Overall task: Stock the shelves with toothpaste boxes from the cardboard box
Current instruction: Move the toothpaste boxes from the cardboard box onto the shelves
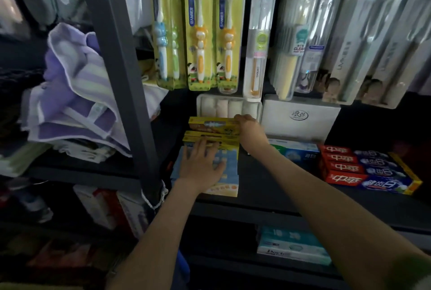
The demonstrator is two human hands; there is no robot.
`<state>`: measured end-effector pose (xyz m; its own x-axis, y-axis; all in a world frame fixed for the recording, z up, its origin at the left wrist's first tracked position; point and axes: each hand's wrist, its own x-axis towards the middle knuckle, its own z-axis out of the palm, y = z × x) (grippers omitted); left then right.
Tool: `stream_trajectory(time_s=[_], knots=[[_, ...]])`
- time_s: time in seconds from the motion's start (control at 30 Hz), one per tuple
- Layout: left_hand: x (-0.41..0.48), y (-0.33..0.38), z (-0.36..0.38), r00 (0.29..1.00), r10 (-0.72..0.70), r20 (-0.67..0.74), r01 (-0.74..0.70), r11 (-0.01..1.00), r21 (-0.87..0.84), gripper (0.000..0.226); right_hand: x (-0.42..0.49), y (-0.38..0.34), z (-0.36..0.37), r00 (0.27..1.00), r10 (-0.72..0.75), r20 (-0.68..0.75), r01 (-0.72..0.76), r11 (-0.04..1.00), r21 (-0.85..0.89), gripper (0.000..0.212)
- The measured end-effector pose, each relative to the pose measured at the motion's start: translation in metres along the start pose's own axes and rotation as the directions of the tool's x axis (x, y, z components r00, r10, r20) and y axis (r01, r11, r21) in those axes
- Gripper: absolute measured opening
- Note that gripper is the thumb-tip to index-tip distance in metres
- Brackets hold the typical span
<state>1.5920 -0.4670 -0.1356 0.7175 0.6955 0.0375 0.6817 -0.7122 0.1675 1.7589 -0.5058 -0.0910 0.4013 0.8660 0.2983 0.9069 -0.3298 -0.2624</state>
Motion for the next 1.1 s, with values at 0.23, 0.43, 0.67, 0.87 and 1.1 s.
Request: stream_trajectory(time_s=[0.23,0.43,0.67,0.87,1.1], knots=[[-0.002,-0.001,-0.001,0.999,0.004,0.033,-0.003,1.000,-0.018,0.062,0.019,-0.001,0.010,0.982,0.045,0.182,0.012,0.954,-0.300,0.037],[-0.002,0.001,-0.003,0.999,-0.008,0.046,0.009,1.000,-0.022,0.062,0.004,0.006,-0.001,0.980,0.067,0.189,-0.018,0.968,-0.249,0.055],[-0.030,0.081,-0.013,0.935,0.126,-0.333,-0.125,0.992,0.025,0.051,-0.096,0.044,-0.021,0.966,-0.086,-0.245,0.116,0.987,0.112,0.043],[-0.095,0.247,0.051,0.736,0.506,-0.450,-0.629,0.757,-0.178,0.045,-0.273,0.141,-0.057,0.896,0.174,-0.409,-0.142,0.984,0.107,0.037],[-0.235,0.441,0.173,0.428,0.903,-0.027,-0.836,0.385,-0.392,0.047,-0.564,0.238,-0.077,0.623,0.710,-0.327,-0.721,0.684,0.112,0.036]])
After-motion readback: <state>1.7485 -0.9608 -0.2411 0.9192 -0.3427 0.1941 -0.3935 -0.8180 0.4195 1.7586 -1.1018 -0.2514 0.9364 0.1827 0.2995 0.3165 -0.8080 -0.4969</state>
